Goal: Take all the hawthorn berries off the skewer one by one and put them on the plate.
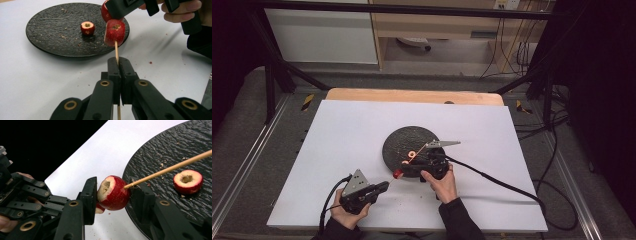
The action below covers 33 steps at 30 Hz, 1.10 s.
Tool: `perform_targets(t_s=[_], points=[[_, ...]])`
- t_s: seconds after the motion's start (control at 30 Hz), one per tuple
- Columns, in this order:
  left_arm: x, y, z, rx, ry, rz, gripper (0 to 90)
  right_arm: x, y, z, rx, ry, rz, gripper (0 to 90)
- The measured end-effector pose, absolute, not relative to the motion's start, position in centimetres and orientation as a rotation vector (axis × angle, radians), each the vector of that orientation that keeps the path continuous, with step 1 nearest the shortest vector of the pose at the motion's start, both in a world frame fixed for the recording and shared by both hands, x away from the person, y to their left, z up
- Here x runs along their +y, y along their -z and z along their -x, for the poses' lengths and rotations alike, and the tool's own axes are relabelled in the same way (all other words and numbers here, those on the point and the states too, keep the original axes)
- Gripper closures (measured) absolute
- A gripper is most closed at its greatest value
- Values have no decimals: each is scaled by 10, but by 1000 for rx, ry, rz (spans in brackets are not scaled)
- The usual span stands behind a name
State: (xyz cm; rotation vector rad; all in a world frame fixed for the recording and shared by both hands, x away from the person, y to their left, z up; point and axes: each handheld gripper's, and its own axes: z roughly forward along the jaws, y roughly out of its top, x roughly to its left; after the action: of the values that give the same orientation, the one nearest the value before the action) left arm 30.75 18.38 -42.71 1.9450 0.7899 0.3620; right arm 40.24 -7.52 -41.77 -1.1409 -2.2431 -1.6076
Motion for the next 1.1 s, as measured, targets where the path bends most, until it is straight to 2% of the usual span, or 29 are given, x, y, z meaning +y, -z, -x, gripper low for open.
perform_targets(t_s=[1.1], points=[[187, 420, -303, 765, -373, -1916, 882, -106, 385, -416, -2259, 1709, 1255, 622]])
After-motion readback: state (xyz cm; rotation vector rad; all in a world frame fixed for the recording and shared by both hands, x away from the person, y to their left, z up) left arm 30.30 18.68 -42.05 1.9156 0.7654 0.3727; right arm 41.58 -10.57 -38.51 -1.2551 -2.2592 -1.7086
